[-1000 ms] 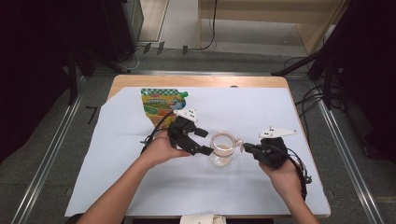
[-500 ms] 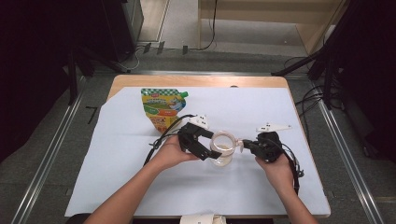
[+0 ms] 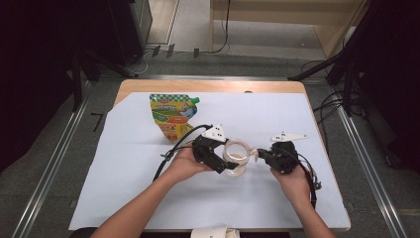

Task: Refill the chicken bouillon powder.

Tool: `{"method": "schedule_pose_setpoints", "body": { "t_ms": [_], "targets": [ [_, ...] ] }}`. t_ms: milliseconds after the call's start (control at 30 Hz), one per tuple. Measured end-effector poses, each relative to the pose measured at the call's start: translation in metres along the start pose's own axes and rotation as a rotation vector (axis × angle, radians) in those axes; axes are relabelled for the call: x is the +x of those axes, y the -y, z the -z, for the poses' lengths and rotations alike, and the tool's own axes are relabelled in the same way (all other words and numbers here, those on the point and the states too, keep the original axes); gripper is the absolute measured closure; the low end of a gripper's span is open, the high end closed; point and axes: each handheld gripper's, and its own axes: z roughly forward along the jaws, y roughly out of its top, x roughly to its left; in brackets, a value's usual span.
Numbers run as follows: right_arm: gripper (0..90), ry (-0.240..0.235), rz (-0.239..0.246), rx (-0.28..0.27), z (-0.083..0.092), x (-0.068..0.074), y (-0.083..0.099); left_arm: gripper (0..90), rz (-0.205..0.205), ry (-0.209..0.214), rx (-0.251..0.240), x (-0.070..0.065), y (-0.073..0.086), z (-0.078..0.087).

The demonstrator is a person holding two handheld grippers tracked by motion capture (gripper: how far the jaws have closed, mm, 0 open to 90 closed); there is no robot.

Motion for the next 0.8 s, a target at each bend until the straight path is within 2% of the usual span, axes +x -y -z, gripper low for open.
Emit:
{"method": "schedule_pose_setpoints", "body": {
  "t_ms": [100,233,400,467,500,533,567,600,667,733,800],
  "targets": [
    [90.0,-0.001,-0.001,0.000,0.000,0.000,0.000,12.8,-0.001,-0.009,0.002,-0.001,-0.001,0.001],
    [90.0,0.001,0.001,0.001,0.000,0.000,0.000,14.1,0.006,-0.004,-0.031,-0.002,-0.004,0.007],
    [90.0,0.001,-0.001,-0.001,0.000,0.000,0.000,19.4,0.051,0.035,-0.077,0.004,-0.006,0.017],
    [90.0,0.003,-0.002,-0.003,0.000,0.001,0.001,20.7,0.016,0.027,-0.059,0.002,-0.005,0.017],
    [90.0,0.003,-0.002,-0.003,0.000,0.001,0.001,19.9,0.016,0.027,-0.059,0.002,-0.005,0.017],
    [90.0,0.007,0.000,-0.003,0.000,0.001,0.001,18.7,-0.005,0.003,-0.032,-0.001,-0.005,0.014],
    [90.0,0.007,0.000,-0.003,0.000,0.001,0.001,17.2,-0.005,0.003,-0.032,-0.001,-0.005,0.014],
    [90.0,0.006,0.001,-0.003,0.000,0.001,0.001,15.6,-0.024,-0.017,-0.009,-0.003,-0.005,0.008],
    [90.0,0.007,0.003,-0.002,0.000,0.001,0.001,14.3,-0.029,-0.024,-0.003,-0.004,-0.004,0.005],
    [90.0,0.008,0.004,-0.001,0.000,0.002,0.001,12.7,-0.056,-0.031,-0.006,-0.004,-0.003,0.000],
    [90.0,0.007,0.005,-0.002,0.000,0.001,0.001,12.1,-0.069,-0.028,-0.025,-0.004,-0.002,-0.003]
  ]
}}
